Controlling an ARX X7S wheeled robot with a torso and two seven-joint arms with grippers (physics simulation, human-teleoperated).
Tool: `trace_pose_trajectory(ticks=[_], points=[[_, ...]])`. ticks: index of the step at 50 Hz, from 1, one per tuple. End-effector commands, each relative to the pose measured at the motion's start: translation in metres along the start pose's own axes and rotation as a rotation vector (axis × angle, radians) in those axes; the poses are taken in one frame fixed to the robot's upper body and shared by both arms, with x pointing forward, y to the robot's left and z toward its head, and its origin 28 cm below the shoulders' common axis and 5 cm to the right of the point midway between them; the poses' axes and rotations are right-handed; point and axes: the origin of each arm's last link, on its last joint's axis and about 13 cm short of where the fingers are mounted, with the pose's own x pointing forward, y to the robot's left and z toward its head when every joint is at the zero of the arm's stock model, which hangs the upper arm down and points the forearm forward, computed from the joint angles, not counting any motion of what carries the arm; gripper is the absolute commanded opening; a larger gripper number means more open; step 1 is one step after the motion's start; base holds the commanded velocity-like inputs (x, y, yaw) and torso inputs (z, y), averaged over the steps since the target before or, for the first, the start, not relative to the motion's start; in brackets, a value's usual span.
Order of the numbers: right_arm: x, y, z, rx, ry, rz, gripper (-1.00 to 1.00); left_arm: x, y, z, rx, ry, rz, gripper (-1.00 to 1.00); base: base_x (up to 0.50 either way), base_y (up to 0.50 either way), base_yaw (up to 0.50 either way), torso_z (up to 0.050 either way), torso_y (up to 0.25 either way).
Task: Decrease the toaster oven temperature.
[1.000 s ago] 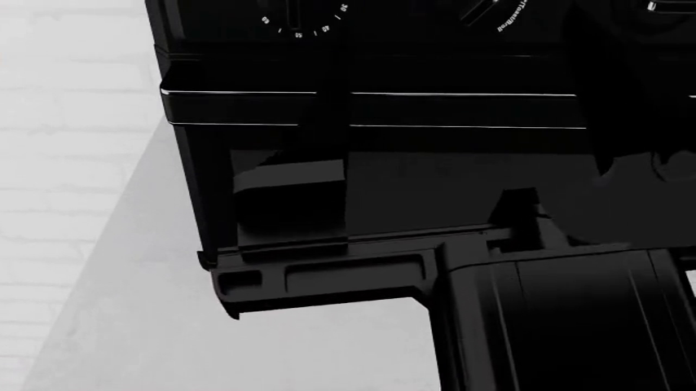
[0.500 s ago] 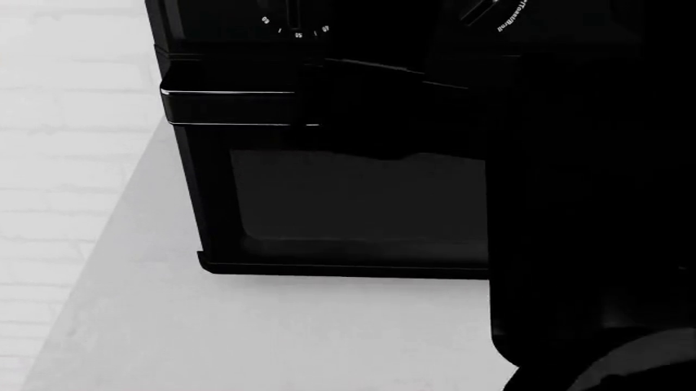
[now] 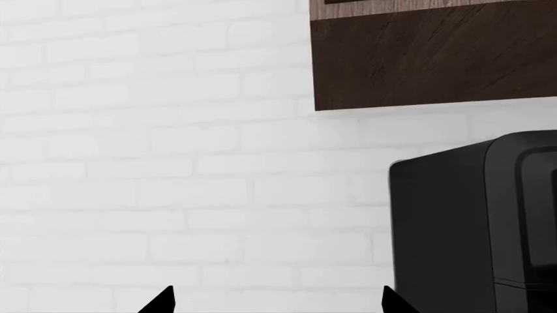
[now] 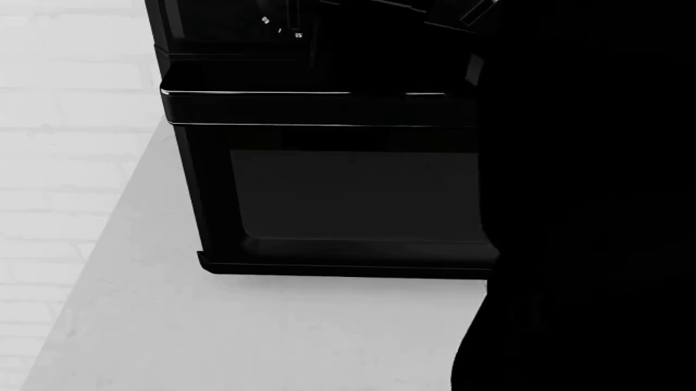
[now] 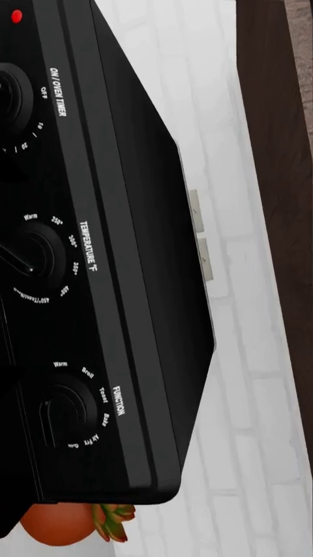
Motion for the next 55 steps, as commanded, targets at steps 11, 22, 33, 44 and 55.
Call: trace_pose_trajectory(ticks=[11,22,33,44,55], points=[[0.019,0.002,0.004,0.1,0.07,0.012,1.0,0.0,0.0,-0.001,0.009,0.005,0.001,1.0,0.0,0.0,0.0,0.0,0.0],[0.023,-0.001,0.007,0.185,0.1,0.014,1.0,-0.003,0.0,0.001,0.018,0.005,0.003,1.0,0.0,0.0,0.0,0.0,0.0],[0.026,-0.004,0.007,0.286,0.17,0.029,1.0,-0.006,0.0,0.002,0.018,0.004,0.005,1.0,0.0,0.0,0.0,0.0,0.0],[0.03,-0.002,0.01,0.331,0.187,0.047,1.0,-0.005,0.002,-0.002,0.019,0.011,0.007,1.0,0.0,0.0,0.0,0.0,0.0],[0.031,0.0,0.016,0.35,0.176,0.062,1.0,-0.006,0.002,-0.004,0.022,0.012,0.002,1.0,0.0,0.0,0.0,0.0,0.0]])
